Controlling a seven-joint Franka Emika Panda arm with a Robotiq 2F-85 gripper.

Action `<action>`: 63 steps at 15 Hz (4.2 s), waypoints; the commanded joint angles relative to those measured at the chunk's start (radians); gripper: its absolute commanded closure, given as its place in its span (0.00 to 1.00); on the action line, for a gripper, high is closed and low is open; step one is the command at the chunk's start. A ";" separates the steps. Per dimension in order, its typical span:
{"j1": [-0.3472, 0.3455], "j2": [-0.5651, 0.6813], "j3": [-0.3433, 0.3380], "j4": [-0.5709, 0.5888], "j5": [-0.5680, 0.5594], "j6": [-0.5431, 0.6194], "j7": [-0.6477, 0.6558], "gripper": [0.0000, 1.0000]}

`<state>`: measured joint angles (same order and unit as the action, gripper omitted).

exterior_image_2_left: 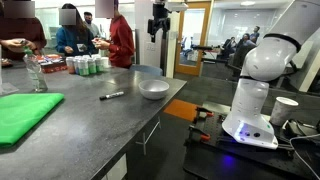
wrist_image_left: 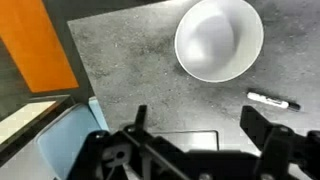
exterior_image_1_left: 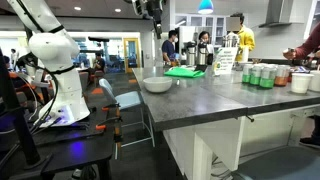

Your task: Put the black marker inside the grey bowl

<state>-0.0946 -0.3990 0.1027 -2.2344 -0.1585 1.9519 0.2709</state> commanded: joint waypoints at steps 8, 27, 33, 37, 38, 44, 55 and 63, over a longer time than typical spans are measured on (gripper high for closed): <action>0.019 0.001 -0.016 0.003 -0.007 -0.003 0.005 0.00; 0.263 0.066 0.002 -0.156 0.076 0.276 -0.541 0.00; 0.264 0.058 -0.013 -0.158 0.085 0.281 -0.580 0.00; 0.250 0.255 -0.064 0.055 0.089 0.275 -0.746 0.00; 0.249 0.308 -0.071 0.111 0.097 0.264 -0.798 0.00; 0.210 0.582 -0.026 0.377 0.159 0.233 -1.141 0.00; 0.133 0.776 0.037 0.483 0.153 0.177 -1.246 0.00; 0.155 0.780 0.040 0.381 0.101 0.321 -1.164 0.00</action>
<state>0.0589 0.3991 0.1389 -1.7935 -0.0243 2.1931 -0.9482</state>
